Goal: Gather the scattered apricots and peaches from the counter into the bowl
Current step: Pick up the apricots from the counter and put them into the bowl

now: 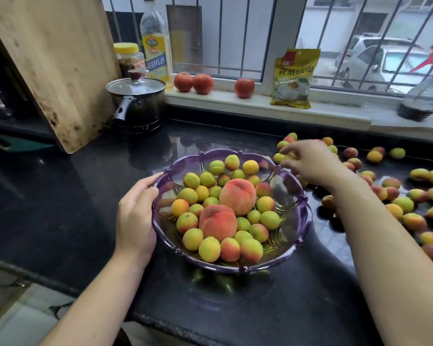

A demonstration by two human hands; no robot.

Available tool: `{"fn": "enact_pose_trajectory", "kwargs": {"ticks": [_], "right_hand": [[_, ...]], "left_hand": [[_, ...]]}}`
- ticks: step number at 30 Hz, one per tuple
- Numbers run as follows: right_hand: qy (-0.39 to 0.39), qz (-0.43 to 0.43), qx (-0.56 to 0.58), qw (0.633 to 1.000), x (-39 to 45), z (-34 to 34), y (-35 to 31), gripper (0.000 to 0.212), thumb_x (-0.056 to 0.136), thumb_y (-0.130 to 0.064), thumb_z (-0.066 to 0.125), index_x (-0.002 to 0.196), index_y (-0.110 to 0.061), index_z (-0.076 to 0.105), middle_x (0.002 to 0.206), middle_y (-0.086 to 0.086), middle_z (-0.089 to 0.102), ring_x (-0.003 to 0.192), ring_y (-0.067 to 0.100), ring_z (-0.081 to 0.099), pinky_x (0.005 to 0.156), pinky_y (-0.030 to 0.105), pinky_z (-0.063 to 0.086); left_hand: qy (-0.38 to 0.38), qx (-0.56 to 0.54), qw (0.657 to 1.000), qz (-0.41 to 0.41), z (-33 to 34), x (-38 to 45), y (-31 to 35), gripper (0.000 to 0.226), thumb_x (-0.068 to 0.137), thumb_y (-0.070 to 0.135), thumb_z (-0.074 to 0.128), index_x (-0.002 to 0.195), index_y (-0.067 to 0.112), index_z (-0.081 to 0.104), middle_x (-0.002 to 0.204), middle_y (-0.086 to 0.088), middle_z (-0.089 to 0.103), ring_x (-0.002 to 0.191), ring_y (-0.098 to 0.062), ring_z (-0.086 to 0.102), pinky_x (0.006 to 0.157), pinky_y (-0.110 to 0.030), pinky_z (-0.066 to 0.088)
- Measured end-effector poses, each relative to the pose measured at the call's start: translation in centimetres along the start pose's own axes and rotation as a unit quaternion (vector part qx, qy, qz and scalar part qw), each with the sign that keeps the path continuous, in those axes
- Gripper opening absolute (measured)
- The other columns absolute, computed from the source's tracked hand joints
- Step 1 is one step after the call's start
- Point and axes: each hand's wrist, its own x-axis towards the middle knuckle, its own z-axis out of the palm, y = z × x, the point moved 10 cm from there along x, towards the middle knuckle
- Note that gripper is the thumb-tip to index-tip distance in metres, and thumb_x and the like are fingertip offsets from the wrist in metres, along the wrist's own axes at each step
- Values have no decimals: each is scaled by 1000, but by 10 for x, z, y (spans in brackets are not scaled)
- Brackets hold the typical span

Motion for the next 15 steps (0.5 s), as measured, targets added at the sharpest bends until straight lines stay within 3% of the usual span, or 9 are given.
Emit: {"fn": "enact_pose_trajectory", "kwargs": {"ticks": [2,5,10,12,15], "right_hand": [[48,14,136,989,-6,-29,2,31,96,-33,66,125,-27,67,113,-1,68,101,19,62,82,32,46],[9,-10,265,964,-19,-52,-10,23,97,-27,66,120,-27,67,103,-3,72,82,11,70,73,28,52],[-102,-74,318,940,-35,-51,-40,32,89,-12,74,109,-36,72,112,-2,71,98,17,72,91,43,58],[-135,-89,321,933,-40,-48,-48,37,88,-8,75,111,-37,72,112,-2,72,101,21,72,96,48,55],[-169,-98,311,930,-46,-47,-57,30,88,-12,75,109,-32,70,106,-2,73,95,21,74,92,48,56]], "left_hand": [[0,4,1000,2,0,0,0,36,91,19,49,114,10,75,101,0,81,95,-14,77,76,-25,60],[2,4,1000,-1,-1,0,0,40,86,24,49,113,13,76,103,-1,81,98,-16,77,78,-29,60],[4,-10,1000,-4,0,-1,1,37,87,23,49,109,14,77,101,-2,81,97,-17,77,75,-24,60],[10,-6,1000,-10,-1,-2,0,36,87,23,49,108,15,77,101,-3,81,98,-19,77,78,-29,60],[13,5,1000,-14,-2,-2,0,37,87,24,49,109,16,78,103,-4,81,101,-21,76,85,-38,58]]}}
